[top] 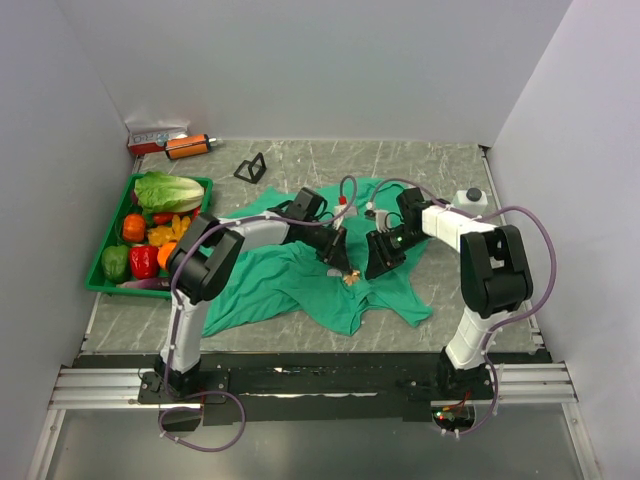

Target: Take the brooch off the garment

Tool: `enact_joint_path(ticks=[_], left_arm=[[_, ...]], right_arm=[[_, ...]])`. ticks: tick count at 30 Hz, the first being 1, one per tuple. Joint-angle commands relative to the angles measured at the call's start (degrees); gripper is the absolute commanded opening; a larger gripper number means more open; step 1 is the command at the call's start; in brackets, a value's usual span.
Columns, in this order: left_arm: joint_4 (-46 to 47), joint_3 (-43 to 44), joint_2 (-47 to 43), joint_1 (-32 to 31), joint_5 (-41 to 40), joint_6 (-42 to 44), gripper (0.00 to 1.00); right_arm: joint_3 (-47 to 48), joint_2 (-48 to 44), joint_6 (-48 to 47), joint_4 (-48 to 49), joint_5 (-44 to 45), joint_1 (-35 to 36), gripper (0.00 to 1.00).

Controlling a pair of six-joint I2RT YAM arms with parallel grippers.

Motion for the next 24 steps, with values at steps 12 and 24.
enact_joint_path(ticks=[12, 24], left_arm=[[15.59, -11.94, -8.13, 2.71, -1.20, -13.48, 0.01], [17.45, -12.92, -8.49, 2.80, -0.06, -15.51, 0.01]], right_arm=[[5.03, 7.01, 4.45, -3.69, 11.35, -0.15, 0.44], [1.79, -9.51, -6.10, 1.92, -11.14, 0.64, 0.60]])
